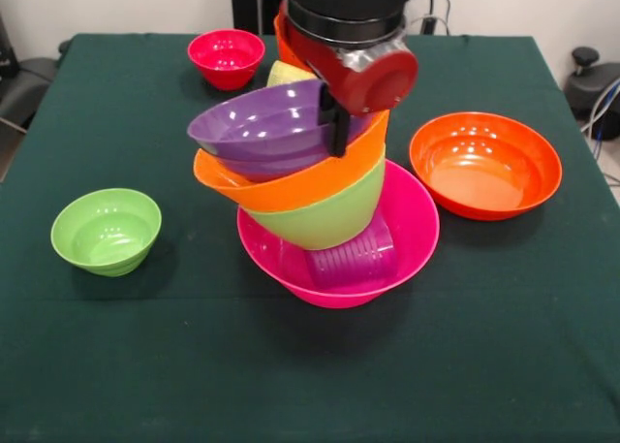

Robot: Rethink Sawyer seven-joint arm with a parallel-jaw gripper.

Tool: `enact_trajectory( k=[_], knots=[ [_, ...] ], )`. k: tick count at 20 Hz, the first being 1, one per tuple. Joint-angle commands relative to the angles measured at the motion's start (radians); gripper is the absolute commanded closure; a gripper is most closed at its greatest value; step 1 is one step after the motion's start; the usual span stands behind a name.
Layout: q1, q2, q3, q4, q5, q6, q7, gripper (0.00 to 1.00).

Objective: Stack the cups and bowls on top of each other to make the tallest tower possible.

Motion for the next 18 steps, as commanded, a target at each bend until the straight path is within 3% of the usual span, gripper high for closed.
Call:
enact_trajectory(
  k=[1,18],
  knots=[
    [0.038,0.015,0.047,-0.008,0.015,0.060,0.252,1.00],
    [0.031,-0.006,0.070,0.112,0.012,-0.073,0.209,1.00]
  ],
)
